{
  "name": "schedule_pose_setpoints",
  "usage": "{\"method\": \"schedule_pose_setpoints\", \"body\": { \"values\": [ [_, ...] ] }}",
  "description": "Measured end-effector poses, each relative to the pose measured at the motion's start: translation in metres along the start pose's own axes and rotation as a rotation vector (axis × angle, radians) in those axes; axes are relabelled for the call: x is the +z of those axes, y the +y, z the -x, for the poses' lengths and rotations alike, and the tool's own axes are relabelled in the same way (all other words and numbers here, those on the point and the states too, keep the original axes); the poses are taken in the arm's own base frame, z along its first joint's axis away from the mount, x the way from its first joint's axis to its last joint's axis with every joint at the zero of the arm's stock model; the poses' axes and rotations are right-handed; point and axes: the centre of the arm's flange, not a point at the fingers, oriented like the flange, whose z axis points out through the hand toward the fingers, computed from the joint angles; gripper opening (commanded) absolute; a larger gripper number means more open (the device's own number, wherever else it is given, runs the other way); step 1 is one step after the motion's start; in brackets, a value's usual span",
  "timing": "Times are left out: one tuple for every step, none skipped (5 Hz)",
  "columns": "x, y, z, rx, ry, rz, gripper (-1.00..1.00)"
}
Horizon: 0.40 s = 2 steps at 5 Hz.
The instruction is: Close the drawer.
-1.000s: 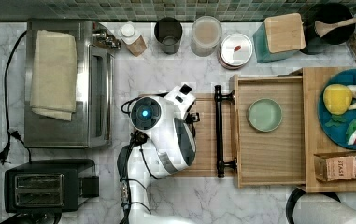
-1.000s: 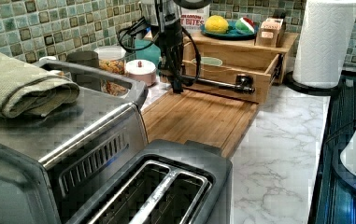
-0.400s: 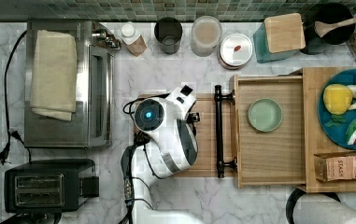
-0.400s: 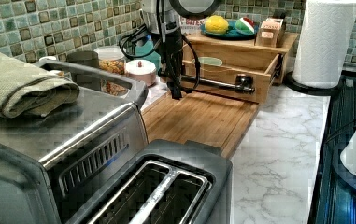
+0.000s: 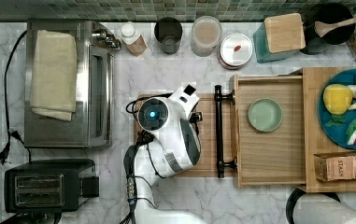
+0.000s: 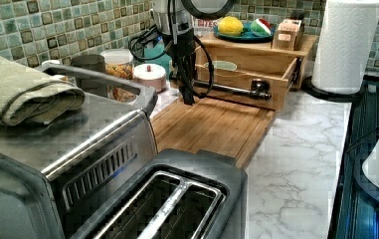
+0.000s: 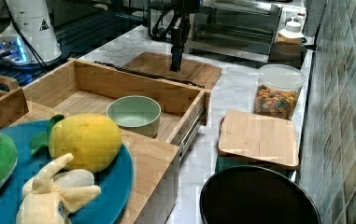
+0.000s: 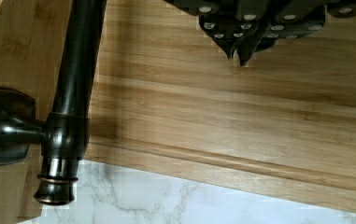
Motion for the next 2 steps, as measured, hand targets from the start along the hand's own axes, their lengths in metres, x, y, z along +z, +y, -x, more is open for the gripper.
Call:
{"method": "schedule_pose_setpoints", "body": {
  "values": [
    [0.003, 0.012, 0.001, -0.044, -0.006, -0.001, -1.00],
    [0.010, 0.038, 0.004, -0.020, -0.030, -0.027, -1.00]
  ]
}}
